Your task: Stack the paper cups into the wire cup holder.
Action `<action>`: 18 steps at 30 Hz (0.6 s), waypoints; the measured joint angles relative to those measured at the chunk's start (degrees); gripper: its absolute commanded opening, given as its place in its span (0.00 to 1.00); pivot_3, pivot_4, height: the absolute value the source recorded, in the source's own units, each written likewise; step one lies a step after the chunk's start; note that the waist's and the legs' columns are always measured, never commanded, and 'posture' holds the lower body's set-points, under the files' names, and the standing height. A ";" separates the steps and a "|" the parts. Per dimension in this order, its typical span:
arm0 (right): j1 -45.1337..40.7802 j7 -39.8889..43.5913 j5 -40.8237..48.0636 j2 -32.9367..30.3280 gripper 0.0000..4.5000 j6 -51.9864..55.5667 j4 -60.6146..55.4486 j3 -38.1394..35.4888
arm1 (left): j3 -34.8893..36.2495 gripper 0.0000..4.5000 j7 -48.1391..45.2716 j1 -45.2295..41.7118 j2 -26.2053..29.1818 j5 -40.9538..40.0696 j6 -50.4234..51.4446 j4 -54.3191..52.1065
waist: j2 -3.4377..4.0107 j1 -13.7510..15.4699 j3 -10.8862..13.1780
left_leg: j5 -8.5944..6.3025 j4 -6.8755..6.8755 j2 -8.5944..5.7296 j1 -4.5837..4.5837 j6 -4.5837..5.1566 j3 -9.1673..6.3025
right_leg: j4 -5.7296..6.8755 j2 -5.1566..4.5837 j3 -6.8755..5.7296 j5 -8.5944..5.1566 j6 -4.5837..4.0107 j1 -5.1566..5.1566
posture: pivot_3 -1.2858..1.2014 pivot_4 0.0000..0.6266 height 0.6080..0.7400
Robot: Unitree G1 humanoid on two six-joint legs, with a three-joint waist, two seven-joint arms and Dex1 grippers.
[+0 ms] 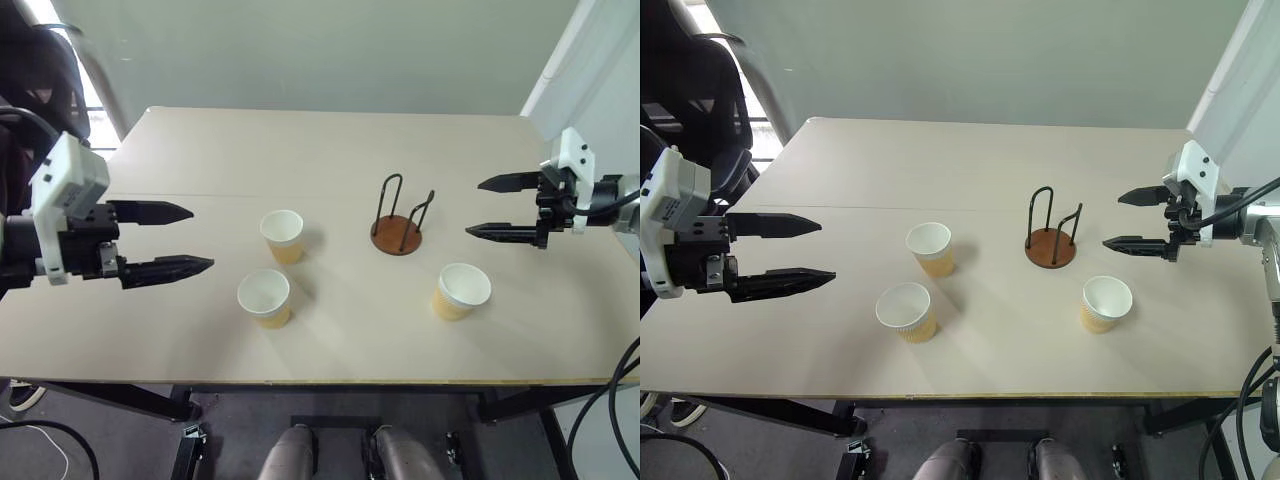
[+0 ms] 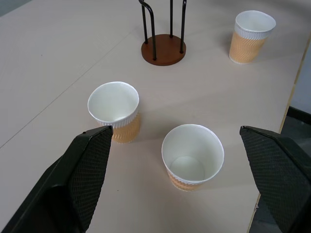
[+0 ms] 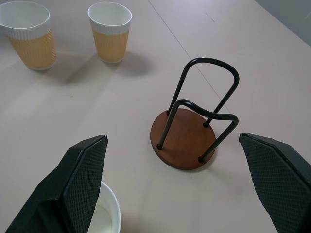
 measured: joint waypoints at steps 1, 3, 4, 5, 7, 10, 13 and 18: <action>0.00 0.00 0.00 0.00 1.00 -0.01 0.00 0.00 | 0.00 1.00 0.01 -0.01 0.00 0.00 -0.01 0.02 | 0.00 0.00 0.00 | 0.00 0.00 0.00 0.00 0.00 0.00 | 0.00 0.00 0.00 0.00 0.00 0.00 | 0.52 0.24 1.00; 0.00 0.19 -0.04 -0.04 1.00 -0.52 0.22 0.00 | 0.00 1.00 0.15 -0.09 0.00 0.11 -0.44 0.35 | 0.00 0.00 0.00 | -0.01 -0.01 0.01 0.00 -0.01 0.00 | 0.00 0.01 -0.01 0.00 0.00 -0.01 | 0.52 0.24 1.00; 0.00 0.53 -0.04 -0.13 1.00 -0.79 0.28 0.00 | 0.00 1.00 0.26 -0.09 -0.01 0.25 -0.60 0.47 | 0.00 0.00 0.00 | -0.01 -0.01 0.01 0.00 -0.01 0.00 | 0.01 0.01 -0.01 0.00 0.00 -0.01 | 0.52 0.24 1.00; 0.00 0.68 -0.06 -0.19 1.00 -1.07 0.29 0.00 | 0.00 1.00 0.50 -0.09 -0.09 0.49 -0.91 0.48 | 0.00 0.00 0.00 | -0.01 -0.02 0.02 0.00 -0.01 0.00 | 0.00 0.01 -0.01 0.00 -0.01 -0.01 | 0.52 0.24 1.00; 0.00 0.67 -0.19 -0.52 1.00 -1.20 0.39 0.01 | 0.00 1.00 0.90 -0.16 -0.22 0.96 -1.35 0.68 | 0.00 0.01 0.00 | -0.01 -0.01 0.02 0.00 -0.01 0.00 | 0.01 0.02 0.00 -0.01 -0.01 -0.01 | 0.52 0.24 1.00; -0.40 -1.15 -1.59 -0.51 1.00 -0.64 1.30 0.11 | -0.30 1.00 1.90 -0.81 -0.88 1.65 -2.51 1.48 | 0.00 0.03 0.00 | 0.00 0.01 0.02 0.01 -0.01 0.00 | 0.02 0.01 0.00 -0.01 -0.02 -0.01 | 0.52 0.24 1.00; -1.38 -4.95 -2.53 1.80 1.00 2.64 1.14 1.07 | -1.00 1.00 3.25 -1.55 -1.34 2.61 -3.77 2.23 | 0.00 -0.01 0.00 | 0.03 0.03 0.03 0.04 0.00 0.00 | 0.05 0.02 0.00 0.00 -0.02 -0.01 | 0.52 0.24 1.00; -1.35 -11.34 -2.61 5.92 1.00 13.23 -4.46 3.90 | -3.19 1.00 4.63 -3.05 -2.58 3.93 -6.24 2.51 | 0.00 -0.13 0.00 | 0.04 0.02 0.07 0.03 -0.01 0.00 | 0.11 0.06 -0.02 0.02 0.00 -0.06 | 0.52 0.24 1.00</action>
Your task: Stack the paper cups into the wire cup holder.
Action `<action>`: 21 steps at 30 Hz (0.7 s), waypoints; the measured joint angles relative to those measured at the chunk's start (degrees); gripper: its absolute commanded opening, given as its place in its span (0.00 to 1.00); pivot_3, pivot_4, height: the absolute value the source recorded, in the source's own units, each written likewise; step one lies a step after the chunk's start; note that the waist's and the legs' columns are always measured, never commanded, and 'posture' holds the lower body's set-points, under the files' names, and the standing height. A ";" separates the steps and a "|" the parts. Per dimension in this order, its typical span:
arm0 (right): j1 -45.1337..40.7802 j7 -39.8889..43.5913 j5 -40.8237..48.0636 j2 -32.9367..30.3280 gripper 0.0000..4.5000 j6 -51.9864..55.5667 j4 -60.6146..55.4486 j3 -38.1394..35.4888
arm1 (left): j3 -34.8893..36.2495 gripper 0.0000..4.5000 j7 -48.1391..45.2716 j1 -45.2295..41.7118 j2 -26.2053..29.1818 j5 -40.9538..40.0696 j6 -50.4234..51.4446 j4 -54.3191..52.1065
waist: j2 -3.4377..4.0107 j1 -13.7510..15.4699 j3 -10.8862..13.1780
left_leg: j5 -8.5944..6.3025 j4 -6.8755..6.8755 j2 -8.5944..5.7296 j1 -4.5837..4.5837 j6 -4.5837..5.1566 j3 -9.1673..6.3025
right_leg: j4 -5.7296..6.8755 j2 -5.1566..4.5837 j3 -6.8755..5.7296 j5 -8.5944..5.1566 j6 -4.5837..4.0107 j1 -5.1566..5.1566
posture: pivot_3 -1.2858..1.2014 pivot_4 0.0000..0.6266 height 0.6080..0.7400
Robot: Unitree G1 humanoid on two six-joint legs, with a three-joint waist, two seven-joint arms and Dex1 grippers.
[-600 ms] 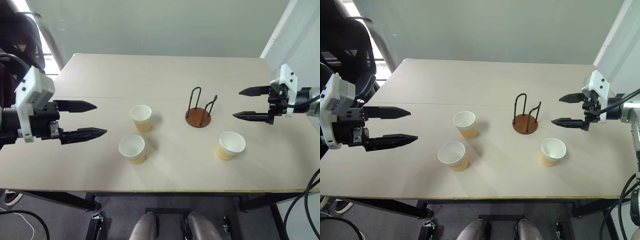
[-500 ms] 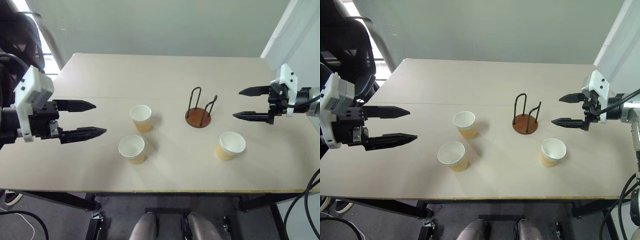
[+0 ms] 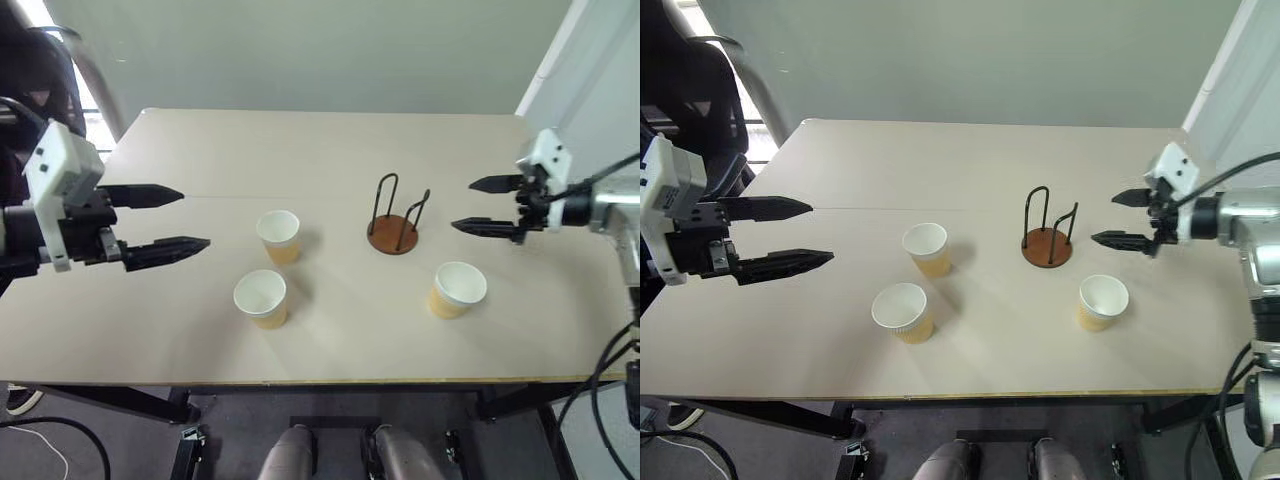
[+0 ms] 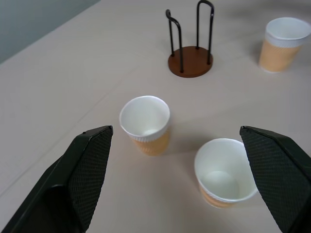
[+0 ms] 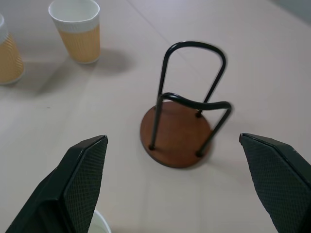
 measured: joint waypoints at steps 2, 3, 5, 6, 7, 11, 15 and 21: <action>0.00 -2.03 -0.03 0.58 1.00 3.25 -1.02 0.24 | -0.60 1.00 0.07 -0.86 -0.06 0.60 -0.67 0.74 | 0.00 0.10 0.00 | -0.01 0.00 0.00 -0.02 0.00 0.00 | -0.02 0.00 0.00 0.01 0.02 -0.01 | 0.52 0.24 1.00; 0.00 -2.95 -0.03 0.86 1.00 4.59 -1.39 0.24 | -0.66 1.00 0.06 -1.25 -0.06 0.81 -0.88 1.22 | 0.00 0.22 0.00 | -0.02 0.00 0.00 -0.03 0.00 0.00 | -0.02 0.00 0.00 0.03 0.05 -0.01 | 0.52 0.24 1.00; -0.04 -5.26 -0.02 2.08 1.00 8.17 -2.32 0.48 | -1.08 1.00 0.07 -1.98 -0.06 0.96 -0.98 1.59 | -0.01 0.34 -0.01 | -0.05 -0.01 0.00 -0.04 0.00 0.00 | -0.04 0.00 0.00 0.04 0.06 0.00 | 0.52 0.24 1.00; -0.03 -6.12 0.00 2.59 1.00 9.63 -2.42 0.86 | -1.56 1.00 0.07 -2.26 -0.13 0.97 -1.00 1.55 | -0.01 0.35 -0.01 | -0.06 0.00 0.00 -0.04 -0.01 0.00 | -0.05 0.00 0.00 0.04 0.06 0.00 | 0.52 0.24 1.00; -0.02 -6.83 -0.15 2.77 1.00 10.84 -2.45 1.60 | -1.88 1.00 0.09 -2.46 -0.30 0.98 -1.00 1.55 | -0.01 0.36 -0.01 | -0.06 -0.01 0.00 -0.05 -0.01 0.00 | -0.05 0.00 0.00 0.04 0.07 -0.01 | 0.52 0.24 1.00; 0.32 -7.95 -0.75 2.22 1.00 13.11 -2.52 2.55 | -2.24 1.00 0.23 -2.48 -0.63 0.98 -1.00 1.47 | -0.01 0.41 -0.01 | -0.09 -0.03 0.00 -0.06 -0.05 -0.01 | -0.05 0.00 -0.02 0.05 0.08 -0.03 | 0.52 0.24 1.00; 0.40 -9.36 -0.55 3.78 1.00 14.97 -3.57 2.54 | -2.24 1.00 0.33 -2.46 -0.79 0.98 -0.99 1.26 | -0.03 0.34 -0.02 | -0.10 -0.05 0.03 -0.02 -0.07 -0.01 | -0.02 0.04 -0.02 0.04 0.07 -0.04 | 0.52 0.24 1.00; 1.51 -12.54 0.25 8.43 1.00 17.28 -4.63 2.68 | -2.24 1.00 1.03 -2.34 -0.97 0.97 -0.89 0.70 | -0.03 0.16 -0.02 | -0.09 -0.01 0.07 -0.02 -0.08 -0.01 | 0.06 0.08 -0.01 0.04 0.06 -0.08 | 0.52 0.24 1.00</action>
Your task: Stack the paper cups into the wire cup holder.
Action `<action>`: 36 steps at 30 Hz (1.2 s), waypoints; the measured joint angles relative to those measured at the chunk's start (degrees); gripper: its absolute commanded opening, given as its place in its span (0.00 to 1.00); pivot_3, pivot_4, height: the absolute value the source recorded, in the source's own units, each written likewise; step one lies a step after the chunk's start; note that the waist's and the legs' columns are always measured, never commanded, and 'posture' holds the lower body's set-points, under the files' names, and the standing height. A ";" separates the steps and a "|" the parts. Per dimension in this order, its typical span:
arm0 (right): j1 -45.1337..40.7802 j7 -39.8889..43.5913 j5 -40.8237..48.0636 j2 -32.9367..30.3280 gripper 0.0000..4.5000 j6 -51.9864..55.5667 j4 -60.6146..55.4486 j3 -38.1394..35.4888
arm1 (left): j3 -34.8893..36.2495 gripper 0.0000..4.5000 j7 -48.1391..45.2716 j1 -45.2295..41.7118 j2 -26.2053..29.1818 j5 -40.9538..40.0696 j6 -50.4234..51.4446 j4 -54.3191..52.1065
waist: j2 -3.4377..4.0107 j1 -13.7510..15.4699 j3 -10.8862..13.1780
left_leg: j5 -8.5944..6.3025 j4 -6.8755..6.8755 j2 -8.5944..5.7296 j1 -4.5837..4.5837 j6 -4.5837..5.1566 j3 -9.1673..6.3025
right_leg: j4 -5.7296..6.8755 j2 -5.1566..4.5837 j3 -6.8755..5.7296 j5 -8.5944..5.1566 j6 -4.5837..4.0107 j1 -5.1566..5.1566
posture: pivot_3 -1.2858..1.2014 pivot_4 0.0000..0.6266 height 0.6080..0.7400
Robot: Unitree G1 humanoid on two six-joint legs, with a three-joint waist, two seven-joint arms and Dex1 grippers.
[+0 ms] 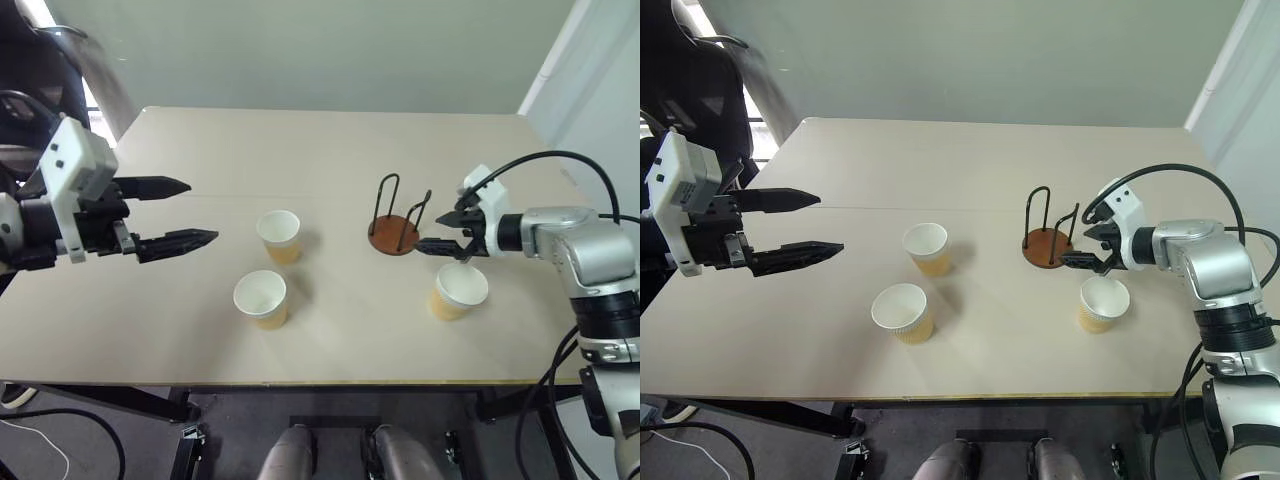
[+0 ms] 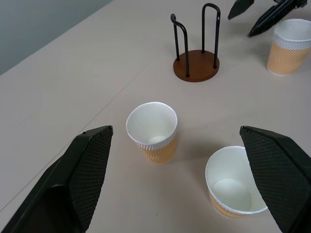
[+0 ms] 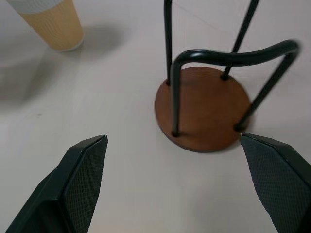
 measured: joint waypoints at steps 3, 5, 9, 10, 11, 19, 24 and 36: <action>-0.34 -1.69 -0.17 1.60 1.00 -0.25 0.56 0.03 | 0.09 1.00 0.24 0.40 0.00 -0.01 0.04 -0.33 | 0.00 0.01 0.00 | 0.00 0.02 0.00 0.00 0.00 0.00 | 0.00 0.00 0.00 0.00 0.00 0.00 | 0.52 0.24 1.00; -0.98 -2.68 -0.32 2.66 1.00 -0.57 1.70 0.30 | 0.09 1.00 0.30 0.80 0.00 -0.03 0.10 -0.41 | 0.00 0.03 0.00 | 0.00 0.03 0.00 0.00 0.00 0.00 | 0.03 0.00 0.00 0.01 -0.01 -0.01 | 0.52 0.24 1.00; -2.49 -4.74 -1.14 5.78 1.00 -1.27 4.45 0.60 | 0.36 1.00 0.59 1.19 0.00 -0.02 0.13 -0.51 | -0.01 0.09 0.00 | 0.00 0.04 0.00 0.00 -0.01 0.00 | 0.10 0.00 0.00 0.01 -0.04 -0.06 | 0.52 0.24 1.00; -2.68 -5.24 -1.22 6.67 1.00 -1.54 4.86 1.03 | 0.39 1.00 0.71 1.26 0.00 -0.03 0.15 -0.63 | 0.00 0.08 0.00 | 0.00 0.04 0.00 -0.01 -0.01 0.00 | 0.13 0.00 0.00 0.01 -0.06 -0.09 | 0.52 0.24 1.00; -2.74 -5.62 -1.30 7.58 1.00 -1.78 5.30 1.37 | 0.49 1.00 0.95 1.45 0.00 -0.03 0.20 -0.91 | 0.00 0.07 0.00 | 0.00 0.03 0.01 -0.01 -0.02 0.00 | 0.15 0.00 0.00 0.00 -0.08 -0.10 | 0.52 0.24 1.00; -4.09 -8.32 -2.32 11.12 0.91 -4.44 9.55 1.54 | 2.09 1.00 1.55 2.38 0.00 -0.11 0.82 -1.69 | 0.00 0.18 0.00 | -0.04 0.03 0.01 -0.02 -0.10 -0.01 | 0.23 0.00 0.00 -0.03 -0.12 -0.16 | 0.52 0.24 1.00; -4.68 -9.36 -2.97 11.71 0.55 -6.64 11.90 1.54 | 2.33 1.00 1.66 2.61 0.00 -0.12 1.32 -1.94 | -0.01 0.22 0.00 | -0.07 0.04 0.01 -0.02 -0.17 -0.01 | 0.32 0.00 0.00 -0.04 -0.14 -0.19 | 0.52 0.24 1.00; -4.58 -6.25 -3.25 11.17 0.01 -8.99 11.97 2.20 | 2.34 1.00 1.63 2.69 0.04 0.03 1.36 -1.99 | -0.03 0.17 -0.02 | -0.08 0.02 0.05 -0.02 -0.32 0.00 | 0.58 0.03 0.00 -0.11 -0.26 -0.34 | 0.52 0.24 1.00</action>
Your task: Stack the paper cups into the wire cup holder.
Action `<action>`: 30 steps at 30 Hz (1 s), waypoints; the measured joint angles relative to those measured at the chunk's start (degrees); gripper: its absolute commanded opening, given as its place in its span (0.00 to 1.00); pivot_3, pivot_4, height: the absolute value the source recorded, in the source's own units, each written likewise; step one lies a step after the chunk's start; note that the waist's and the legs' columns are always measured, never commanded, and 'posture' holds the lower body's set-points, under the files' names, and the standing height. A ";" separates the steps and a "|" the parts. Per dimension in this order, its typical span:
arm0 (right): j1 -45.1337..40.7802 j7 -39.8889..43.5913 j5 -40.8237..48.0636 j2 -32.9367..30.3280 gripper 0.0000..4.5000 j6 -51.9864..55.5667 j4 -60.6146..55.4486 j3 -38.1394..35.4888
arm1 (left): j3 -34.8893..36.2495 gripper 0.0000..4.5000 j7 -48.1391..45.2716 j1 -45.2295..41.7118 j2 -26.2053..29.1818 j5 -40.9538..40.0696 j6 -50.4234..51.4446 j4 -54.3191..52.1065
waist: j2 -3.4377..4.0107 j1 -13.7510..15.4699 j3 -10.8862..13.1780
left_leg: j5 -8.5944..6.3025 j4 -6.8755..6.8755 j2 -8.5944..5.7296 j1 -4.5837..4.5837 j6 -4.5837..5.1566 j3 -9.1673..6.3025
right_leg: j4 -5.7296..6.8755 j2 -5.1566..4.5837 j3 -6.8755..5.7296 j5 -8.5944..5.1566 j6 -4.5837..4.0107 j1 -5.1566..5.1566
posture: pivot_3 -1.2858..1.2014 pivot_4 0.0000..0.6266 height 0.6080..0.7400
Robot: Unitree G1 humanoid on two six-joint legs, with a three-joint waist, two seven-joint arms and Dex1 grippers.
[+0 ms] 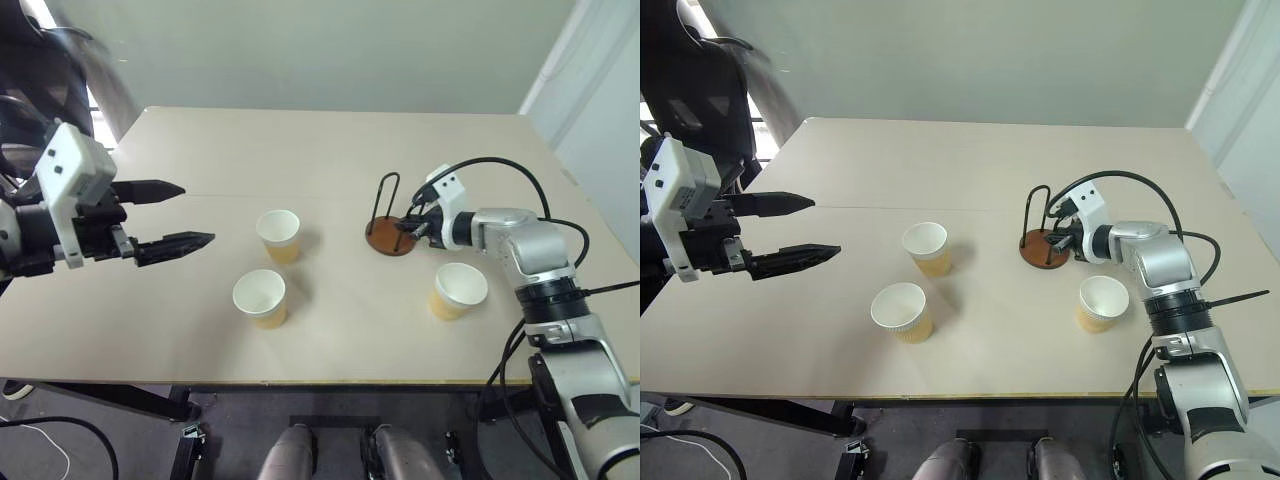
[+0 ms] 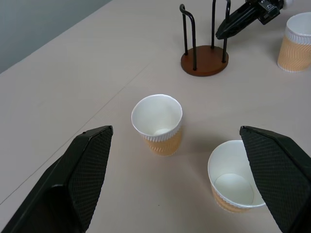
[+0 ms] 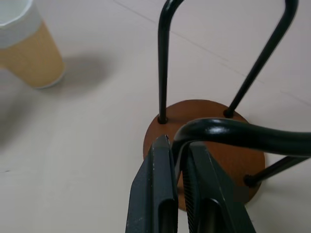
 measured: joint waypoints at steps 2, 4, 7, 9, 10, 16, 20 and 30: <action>0.86 4.04 0.57 -2.12 0.01 -0.47 -2.73 1.79 | 0.10 1.00 -0.52 0.26 0.23 -0.29 0.39 -0.01 | 0.00 0.03 0.00 | -0.01 -0.01 0.00 -0.02 -0.02 0.00 | -0.02 0.00 -0.01 -0.01 -0.01 0.00 | 0.52 0.24 1.00; 1.28 8.04 1.46 -3.74 0.01 -0.73 -4.56 2.50 | 0.34 1.00 -1.20 0.53 0.44 -0.40 0.64 0.05 | -0.01 0.03 0.00 | -0.03 0.00 0.00 -0.05 -0.03 0.01 | -0.04 0.00 0.00 -0.01 -0.02 -0.01 | 0.52 0.24 1.00; 1.33 13.10 3.43 -6.05 0.01 -0.72 -8.93 2.87 | 0.53 1.00 -1.62 0.57 0.50 -0.40 0.77 0.14 | -0.01 -0.02 -0.01 | -0.02 -0.01 0.01 -0.04 -0.03 0.01 | -0.03 0.02 0.00 -0.01 -0.02 0.00 | 0.52 0.24 1.00; 2.32 16.96 4.90 -8.51 0.01 -0.75 -14.51 3.77 | 0.55 1.00 -1.75 0.54 0.59 -0.37 0.78 0.25 | -0.04 -0.03 -0.02 | -0.02 -0.01 0.05 -0.03 -0.03 0.01 | -0.03 0.06 -0.01 -0.03 -0.05 0.00 | 0.52 0.24 1.00; 3.79 18.97 5.83 -10.12 0.01 -0.75 -18.41 4.52 | 0.53 1.00 -1.85 0.51 0.68 -0.36 0.78 0.31 | -0.09 0.03 -0.06 | -0.02 -0.02 0.07 -0.04 -0.04 0.00 | -0.03 0.09 -0.02 -0.05 -0.06 0.01 | 0.52 0.24 1.00; 10.39 23.93 9.05 -13.01 0.01 -0.15 -31.36 9.41 | -0.41 1.00 -2.74 -0.13 0.79 -0.28 0.75 0.54 | -0.22 -0.12 -0.12 | -0.03 0.19 0.23 -0.02 -0.07 0.03 | -0.01 0.25 -0.01 -0.11 -0.14 0.08 | 0.52 0.24 1.00; 11.69 22.88 7.96 -13.37 0.01 -0.94 -32.43 11.43 | -1.34 1.00 -2.84 -1.14 0.79 -0.20 0.75 0.71 | -0.22 -0.18 -0.12 | 0.09 0.37 0.28 -0.01 -0.03 0.03 | 0.01 0.32 0.04 -0.38 -0.64 0.13 | 0.52 0.24 1.00; 12.16 16.76 3.07 -10.11 0.01 -3.56 -31.58 13.52 | -2.39 1.00 -2.88 -2.23 0.81 -0.11 0.72 1.04 | -0.23 -0.24 -0.13 | 0.19 0.39 0.34 -0.02 0.02 0.03 | 0.00 0.38 0.04 -0.28 -0.75 0.13 | 0.52 0.24 1.00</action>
